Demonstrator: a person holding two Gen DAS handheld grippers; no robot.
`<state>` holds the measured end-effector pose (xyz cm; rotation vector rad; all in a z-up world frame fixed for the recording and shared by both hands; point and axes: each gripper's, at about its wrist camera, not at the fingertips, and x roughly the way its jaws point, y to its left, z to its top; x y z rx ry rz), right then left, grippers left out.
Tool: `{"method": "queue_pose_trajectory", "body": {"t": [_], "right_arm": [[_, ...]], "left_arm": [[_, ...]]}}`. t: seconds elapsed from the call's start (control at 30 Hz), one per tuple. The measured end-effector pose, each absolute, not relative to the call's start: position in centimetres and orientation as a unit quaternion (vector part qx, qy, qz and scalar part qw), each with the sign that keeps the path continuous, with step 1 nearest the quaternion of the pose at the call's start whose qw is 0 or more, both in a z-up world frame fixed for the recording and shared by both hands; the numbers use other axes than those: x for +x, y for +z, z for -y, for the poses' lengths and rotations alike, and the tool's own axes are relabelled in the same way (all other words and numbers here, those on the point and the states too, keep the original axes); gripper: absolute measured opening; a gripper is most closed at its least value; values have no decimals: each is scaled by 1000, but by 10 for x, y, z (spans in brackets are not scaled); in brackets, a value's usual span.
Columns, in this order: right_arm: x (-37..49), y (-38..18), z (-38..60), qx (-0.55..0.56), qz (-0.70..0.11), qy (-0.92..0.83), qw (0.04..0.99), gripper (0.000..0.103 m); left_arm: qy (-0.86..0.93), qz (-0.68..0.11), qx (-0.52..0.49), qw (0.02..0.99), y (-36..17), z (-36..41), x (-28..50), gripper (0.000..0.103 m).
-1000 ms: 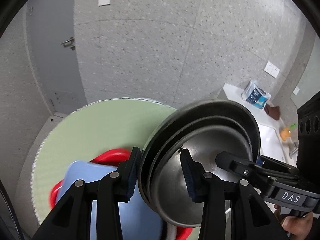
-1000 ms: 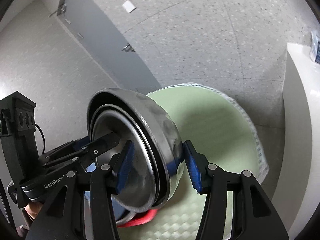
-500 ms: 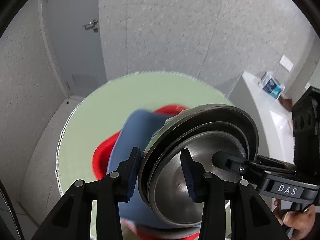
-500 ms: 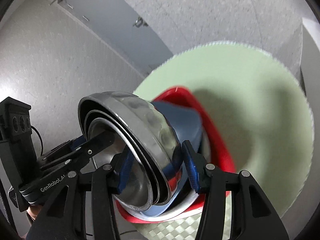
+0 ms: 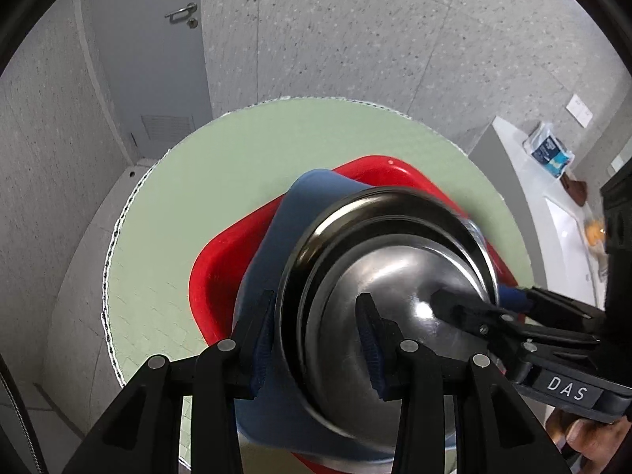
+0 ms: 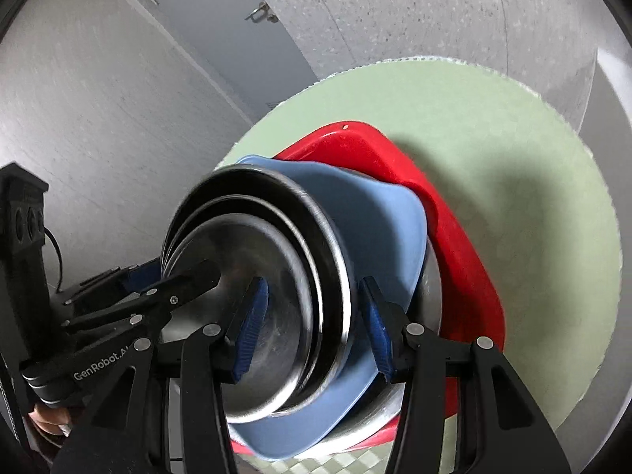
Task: Organize plates and bowls
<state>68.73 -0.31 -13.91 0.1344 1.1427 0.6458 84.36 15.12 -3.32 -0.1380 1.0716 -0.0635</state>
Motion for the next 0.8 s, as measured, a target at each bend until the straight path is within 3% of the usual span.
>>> {"method": "queue_pose_trajectory", "body": {"t": [0.23, 0.3, 0.43, 0.53, 0.6, 0.8], "right_arm": [[681, -137, -2, 39, -513, 287, 808, 55], [673, -133, -2, 35, -502, 282, 816, 60], [656, -118, -1, 28, -482, 273, 832, 71], [644, -106, 5, 24, -466, 263, 845, 77], [632, -96, 10, 21, -451, 259, 854, 86], [587, -72, 24, 18, -415, 255, 873, 90]], "left_arm": [[-41, -503, -63, 861, -37, -156, 850, 39], [-43, -498, -64, 864, -39, -157, 845, 48], [-39, -479, -63, 875, -33, -153, 830, 55], [-26, -453, -61, 889, -22, -155, 809, 66], [-19, -436, -62, 898, -15, -154, 794, 72], [-2, -393, -49, 918, 5, -138, 740, 78]]}}
